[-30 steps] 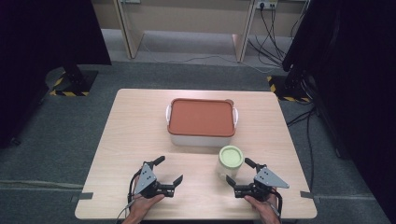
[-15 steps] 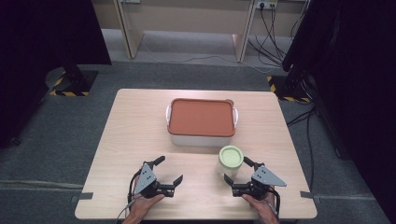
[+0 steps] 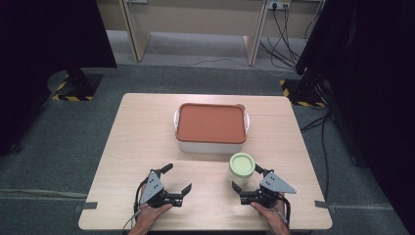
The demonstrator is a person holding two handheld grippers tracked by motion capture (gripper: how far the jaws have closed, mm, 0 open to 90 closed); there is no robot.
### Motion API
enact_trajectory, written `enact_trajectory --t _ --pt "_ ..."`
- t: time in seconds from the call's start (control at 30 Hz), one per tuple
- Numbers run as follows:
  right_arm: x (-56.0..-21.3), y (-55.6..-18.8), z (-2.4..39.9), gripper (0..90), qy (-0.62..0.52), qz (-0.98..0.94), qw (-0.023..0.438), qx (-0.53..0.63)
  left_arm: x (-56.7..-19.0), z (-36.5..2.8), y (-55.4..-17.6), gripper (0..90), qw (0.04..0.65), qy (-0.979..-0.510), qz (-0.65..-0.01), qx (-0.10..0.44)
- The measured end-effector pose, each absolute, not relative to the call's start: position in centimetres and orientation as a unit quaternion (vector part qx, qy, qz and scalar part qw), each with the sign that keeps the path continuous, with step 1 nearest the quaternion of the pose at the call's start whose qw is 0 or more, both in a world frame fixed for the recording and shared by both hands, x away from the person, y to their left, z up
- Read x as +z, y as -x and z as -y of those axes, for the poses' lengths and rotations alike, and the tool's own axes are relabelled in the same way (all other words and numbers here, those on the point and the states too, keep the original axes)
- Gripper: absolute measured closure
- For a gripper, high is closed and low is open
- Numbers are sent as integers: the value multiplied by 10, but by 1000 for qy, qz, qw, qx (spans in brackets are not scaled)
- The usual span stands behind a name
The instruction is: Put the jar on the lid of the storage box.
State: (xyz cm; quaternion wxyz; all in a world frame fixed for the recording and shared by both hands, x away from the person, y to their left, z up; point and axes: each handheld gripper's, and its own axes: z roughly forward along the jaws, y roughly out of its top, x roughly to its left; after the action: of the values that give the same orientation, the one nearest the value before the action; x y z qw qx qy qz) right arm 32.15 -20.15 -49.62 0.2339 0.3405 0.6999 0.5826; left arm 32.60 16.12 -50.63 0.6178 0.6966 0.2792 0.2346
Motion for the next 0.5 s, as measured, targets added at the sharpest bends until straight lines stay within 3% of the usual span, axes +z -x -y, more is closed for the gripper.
enact_trajectory --t 0.5 --pt "-497 -333 192 4 -340 -704 238 576 -506 -161 -326 10 618 -697 -279 234"
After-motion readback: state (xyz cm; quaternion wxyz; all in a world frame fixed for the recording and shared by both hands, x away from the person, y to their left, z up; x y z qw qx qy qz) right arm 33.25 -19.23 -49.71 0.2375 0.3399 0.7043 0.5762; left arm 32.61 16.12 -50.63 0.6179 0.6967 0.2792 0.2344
